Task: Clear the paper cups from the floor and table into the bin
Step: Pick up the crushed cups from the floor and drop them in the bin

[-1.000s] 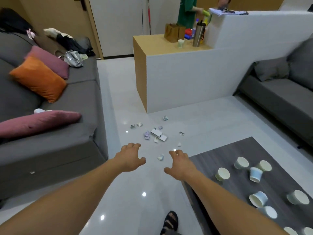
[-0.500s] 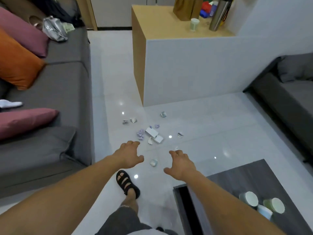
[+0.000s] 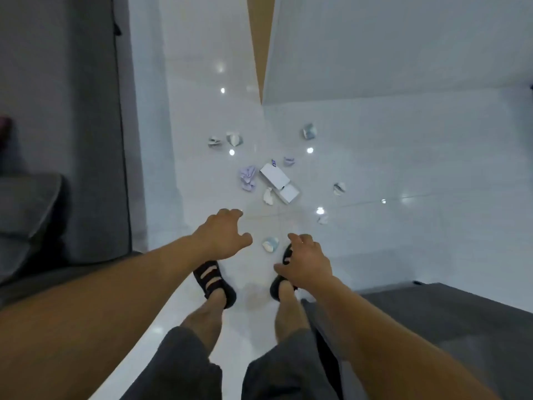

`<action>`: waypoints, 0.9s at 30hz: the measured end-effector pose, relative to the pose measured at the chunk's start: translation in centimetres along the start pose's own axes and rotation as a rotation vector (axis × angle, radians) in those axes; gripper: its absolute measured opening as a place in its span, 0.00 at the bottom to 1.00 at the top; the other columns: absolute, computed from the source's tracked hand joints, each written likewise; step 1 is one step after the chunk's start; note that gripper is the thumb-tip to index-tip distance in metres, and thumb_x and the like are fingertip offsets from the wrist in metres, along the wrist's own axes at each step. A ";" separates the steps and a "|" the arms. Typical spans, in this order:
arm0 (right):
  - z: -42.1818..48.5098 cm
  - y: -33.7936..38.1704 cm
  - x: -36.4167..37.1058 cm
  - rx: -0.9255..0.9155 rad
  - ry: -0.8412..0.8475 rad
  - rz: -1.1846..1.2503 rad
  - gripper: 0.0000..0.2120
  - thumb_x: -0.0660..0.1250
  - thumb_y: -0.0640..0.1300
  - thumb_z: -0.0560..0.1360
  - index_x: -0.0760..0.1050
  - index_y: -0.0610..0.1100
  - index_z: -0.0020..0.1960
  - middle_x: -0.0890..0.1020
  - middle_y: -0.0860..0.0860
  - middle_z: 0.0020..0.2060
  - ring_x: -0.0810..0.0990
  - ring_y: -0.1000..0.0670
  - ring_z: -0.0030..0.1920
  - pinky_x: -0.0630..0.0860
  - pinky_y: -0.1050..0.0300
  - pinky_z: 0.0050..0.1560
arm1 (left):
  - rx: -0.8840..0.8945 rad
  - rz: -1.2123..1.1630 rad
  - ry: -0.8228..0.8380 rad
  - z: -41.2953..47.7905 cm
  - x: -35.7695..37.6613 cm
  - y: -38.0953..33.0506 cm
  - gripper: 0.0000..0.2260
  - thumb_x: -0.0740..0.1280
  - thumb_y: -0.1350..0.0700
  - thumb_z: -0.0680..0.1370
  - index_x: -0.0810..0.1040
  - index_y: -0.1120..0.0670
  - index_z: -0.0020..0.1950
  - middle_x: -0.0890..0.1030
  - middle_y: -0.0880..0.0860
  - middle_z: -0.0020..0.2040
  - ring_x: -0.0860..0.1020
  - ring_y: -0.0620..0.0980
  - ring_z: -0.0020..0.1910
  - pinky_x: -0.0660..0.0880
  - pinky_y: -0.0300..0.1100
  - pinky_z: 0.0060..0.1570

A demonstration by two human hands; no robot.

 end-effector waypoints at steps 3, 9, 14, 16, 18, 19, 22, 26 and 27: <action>9.3 -2.3 4.8 0.002 0.052 -0.047 0.39 0.69 0.59 0.71 0.57 0.50 0.76 0.64 0.47 0.70 0.66 0.43 0.68 0.70 0.47 0.62 | -0.054 -0.067 -0.016 8.7 3.5 2.6 0.31 0.63 0.44 0.77 0.58 0.52 0.76 0.62 0.55 0.74 0.64 0.54 0.71 0.63 0.46 0.66; 23.9 -7.3 17.5 -0.046 0.139 -0.139 0.40 0.70 0.58 0.70 0.55 0.49 0.75 0.63 0.46 0.70 0.65 0.42 0.67 0.74 0.43 0.59 | -0.154 -0.100 0.068 24.1 15.0 9.1 0.31 0.64 0.44 0.76 0.58 0.52 0.76 0.63 0.54 0.74 0.66 0.54 0.70 0.65 0.44 0.63; 31.9 -10.5 26.0 -0.089 0.162 -0.208 0.41 0.71 0.58 0.71 0.53 0.49 0.75 0.60 0.46 0.71 0.64 0.41 0.67 0.75 0.44 0.57 | -0.139 -0.178 0.063 32.6 23.4 12.6 0.31 0.64 0.44 0.76 0.59 0.52 0.76 0.65 0.53 0.73 0.69 0.54 0.68 0.64 0.41 0.55; 33.7 -11.0 28.6 -0.143 0.150 -0.256 0.39 0.72 0.55 0.71 0.55 0.49 0.74 0.61 0.46 0.69 0.66 0.41 0.65 0.76 0.45 0.53 | -0.133 -0.194 0.083 34.5 26.2 13.9 0.31 0.64 0.43 0.76 0.59 0.51 0.76 0.65 0.52 0.73 0.69 0.53 0.67 0.64 0.41 0.55; 34.7 -11.3 30.5 -0.209 0.096 -0.325 0.35 0.71 0.52 0.71 0.58 0.48 0.72 0.62 0.45 0.66 0.67 0.42 0.61 0.76 0.49 0.49 | -0.131 -0.207 0.102 35.6 28.5 14.9 0.31 0.65 0.43 0.76 0.60 0.52 0.75 0.66 0.52 0.72 0.69 0.53 0.67 0.64 0.40 0.55; 35.0 -11.4 31.1 -0.231 0.061 -0.333 0.33 0.71 0.50 0.72 0.59 0.48 0.70 0.62 0.45 0.65 0.66 0.42 0.60 0.76 0.50 0.48 | -0.134 -0.218 0.108 36.0 29.4 15.4 0.31 0.65 0.43 0.76 0.61 0.52 0.75 0.67 0.53 0.72 0.69 0.53 0.67 0.64 0.40 0.55; 35.4 -11.6 31.9 -0.245 0.000 -0.250 0.29 0.71 0.47 0.70 0.64 0.46 0.67 0.65 0.45 0.61 0.67 0.42 0.58 0.75 0.52 0.48 | -0.158 -0.267 0.116 36.5 30.6 16.5 0.31 0.65 0.42 0.75 0.61 0.51 0.75 0.68 0.52 0.71 0.70 0.52 0.66 0.67 0.42 0.56; 34.7 -9.3 29.8 -0.320 -0.099 -0.032 0.33 0.74 0.51 0.68 0.66 0.44 0.68 0.68 0.45 0.61 0.69 0.44 0.58 0.76 0.51 0.49 | -0.163 -0.416 0.142 35.7 29.8 16.1 0.32 0.67 0.42 0.74 0.61 0.48 0.74 0.71 0.50 0.68 0.72 0.50 0.62 0.70 0.40 0.54; 34.3 -8.1 28.9 -0.376 -0.122 0.028 0.34 0.75 0.51 0.67 0.67 0.44 0.68 0.69 0.45 0.62 0.69 0.45 0.58 0.75 0.53 0.49 | -0.148 -0.462 0.150 35.5 29.1 15.7 0.31 0.68 0.43 0.74 0.62 0.48 0.74 0.72 0.48 0.65 0.74 0.48 0.59 0.70 0.36 0.50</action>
Point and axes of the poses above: each hand's wrist, its own z-axis towards the middle knuckle, its own x-axis out of the palm, y = z × x, the point moved 5 cm from there along z, towards the middle knuckle
